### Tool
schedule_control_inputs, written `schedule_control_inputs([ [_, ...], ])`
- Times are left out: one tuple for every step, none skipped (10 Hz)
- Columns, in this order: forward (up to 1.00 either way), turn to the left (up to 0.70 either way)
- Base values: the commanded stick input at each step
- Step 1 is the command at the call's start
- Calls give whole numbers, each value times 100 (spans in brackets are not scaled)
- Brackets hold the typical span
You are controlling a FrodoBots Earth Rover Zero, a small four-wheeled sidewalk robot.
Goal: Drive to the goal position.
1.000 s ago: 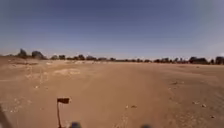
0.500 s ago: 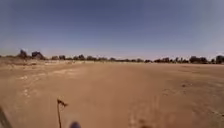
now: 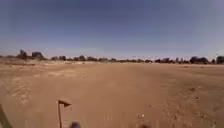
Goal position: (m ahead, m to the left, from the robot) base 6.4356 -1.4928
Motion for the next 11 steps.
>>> schedule_control_inputs([
  [70, 0],
  [70, 0],
  [70, 0],
  [70, 0],
  [70, 0],
  [70, 0],
  [70, 0],
  [70, 0],
  [70, 0],
  [70, 0],
  [70, 0],
])
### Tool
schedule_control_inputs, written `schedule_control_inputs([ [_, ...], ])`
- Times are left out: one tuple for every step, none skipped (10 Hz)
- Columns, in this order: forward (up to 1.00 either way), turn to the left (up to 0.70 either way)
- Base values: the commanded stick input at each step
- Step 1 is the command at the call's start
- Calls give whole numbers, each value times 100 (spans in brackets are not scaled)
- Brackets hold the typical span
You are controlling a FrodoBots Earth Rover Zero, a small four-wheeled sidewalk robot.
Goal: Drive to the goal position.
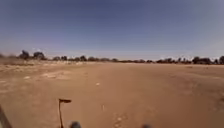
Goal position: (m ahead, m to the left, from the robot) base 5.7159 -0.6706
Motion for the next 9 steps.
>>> schedule_control_inputs([
  [70, 0],
  [70, 0],
  [70, 0],
  [70, 0],
  [70, 0],
  [70, 0],
  [70, 0],
  [70, 0],
  [70, 0],
])
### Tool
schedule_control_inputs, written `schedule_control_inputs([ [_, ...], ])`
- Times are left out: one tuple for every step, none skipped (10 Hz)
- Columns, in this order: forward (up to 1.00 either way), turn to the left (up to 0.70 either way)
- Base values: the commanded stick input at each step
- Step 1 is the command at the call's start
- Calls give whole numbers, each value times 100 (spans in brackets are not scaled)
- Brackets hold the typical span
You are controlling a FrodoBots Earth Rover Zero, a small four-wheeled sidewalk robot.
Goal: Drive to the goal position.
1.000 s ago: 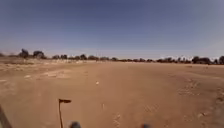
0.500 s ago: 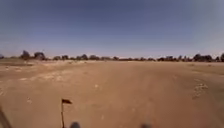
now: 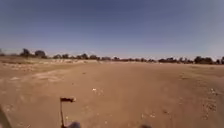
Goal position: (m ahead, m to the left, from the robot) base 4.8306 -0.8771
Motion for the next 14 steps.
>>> schedule_control_inputs([
  [70, 0],
  [70, 0],
  [70, 0],
  [70, 0],
  [70, 0],
  [70, 0],
  [70, 0],
  [70, 0],
  [70, 0],
  [70, 0],
  [70, 0],
  [70, 0],
  [70, 0],
  [70, 0],
])
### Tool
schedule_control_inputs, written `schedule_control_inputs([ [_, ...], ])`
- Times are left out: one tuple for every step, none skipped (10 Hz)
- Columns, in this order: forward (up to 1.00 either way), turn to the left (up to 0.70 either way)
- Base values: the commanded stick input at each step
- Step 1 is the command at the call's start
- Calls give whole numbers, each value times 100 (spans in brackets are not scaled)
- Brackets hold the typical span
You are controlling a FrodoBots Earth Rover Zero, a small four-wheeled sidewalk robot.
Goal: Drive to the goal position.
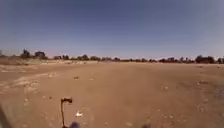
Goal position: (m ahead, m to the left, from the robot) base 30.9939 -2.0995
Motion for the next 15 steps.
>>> schedule_control_inputs([
  [70, 0],
  [70, 0],
  [70, 0],
  [70, 0],
  [70, 0],
  [70, 0],
  [70, 0],
  [70, 0],
  [70, 0],
  [70, 0],
  [70, 0],
  [70, 0],
  [70, 0],
  [70, 0],
  [70, 0],
])
